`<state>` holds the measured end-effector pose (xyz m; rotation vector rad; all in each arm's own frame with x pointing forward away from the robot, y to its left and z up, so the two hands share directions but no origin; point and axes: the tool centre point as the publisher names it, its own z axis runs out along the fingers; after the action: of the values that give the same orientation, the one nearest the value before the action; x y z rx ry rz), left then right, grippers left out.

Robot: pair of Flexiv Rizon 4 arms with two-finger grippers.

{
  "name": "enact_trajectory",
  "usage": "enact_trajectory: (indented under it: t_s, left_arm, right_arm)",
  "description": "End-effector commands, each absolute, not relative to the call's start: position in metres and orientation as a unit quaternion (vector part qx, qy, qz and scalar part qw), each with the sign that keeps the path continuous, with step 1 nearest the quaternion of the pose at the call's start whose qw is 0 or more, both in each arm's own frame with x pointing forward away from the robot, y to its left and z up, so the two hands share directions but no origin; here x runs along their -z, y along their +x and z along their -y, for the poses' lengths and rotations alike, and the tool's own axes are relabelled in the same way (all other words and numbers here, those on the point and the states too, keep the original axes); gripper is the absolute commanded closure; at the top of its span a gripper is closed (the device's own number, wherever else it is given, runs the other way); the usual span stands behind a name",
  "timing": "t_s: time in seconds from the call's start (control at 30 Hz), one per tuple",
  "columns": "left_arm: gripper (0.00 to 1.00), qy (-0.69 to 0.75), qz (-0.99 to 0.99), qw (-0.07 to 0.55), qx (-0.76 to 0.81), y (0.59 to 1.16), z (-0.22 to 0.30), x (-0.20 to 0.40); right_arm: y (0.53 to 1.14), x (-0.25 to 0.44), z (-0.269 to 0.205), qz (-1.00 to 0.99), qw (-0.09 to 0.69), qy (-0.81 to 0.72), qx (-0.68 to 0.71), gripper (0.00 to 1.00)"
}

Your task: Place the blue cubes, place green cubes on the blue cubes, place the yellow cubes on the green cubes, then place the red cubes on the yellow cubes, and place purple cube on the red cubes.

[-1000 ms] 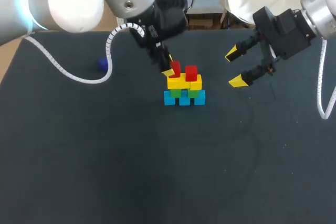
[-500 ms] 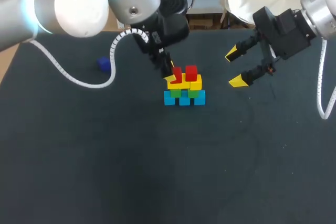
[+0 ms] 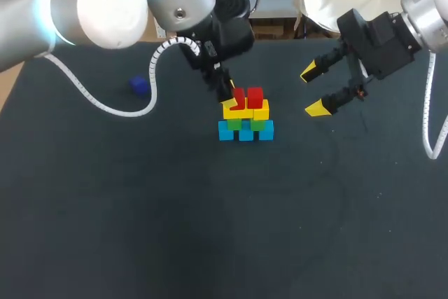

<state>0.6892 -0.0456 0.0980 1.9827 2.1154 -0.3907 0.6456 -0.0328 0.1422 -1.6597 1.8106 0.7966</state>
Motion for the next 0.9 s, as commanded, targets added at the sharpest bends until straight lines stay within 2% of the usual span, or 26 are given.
enact_trajectory:
  t_s: [0.03,0.9]
  left_arm:
    - [1.0,0.676,-0.717,0.104,0.136,0.6938,0.0477,-0.0967]
    - [1.0,0.682,-0.71,0.104,0.141,0.6957,0.0504,-0.0938]
  right_arm:
    - [0.6453,-0.142,0.0332,-0.673,0.277,-0.618,-0.297,0.0]
    - [0.6453,-0.142,0.0332,-0.673,0.277,-0.618,-0.297,0.0]
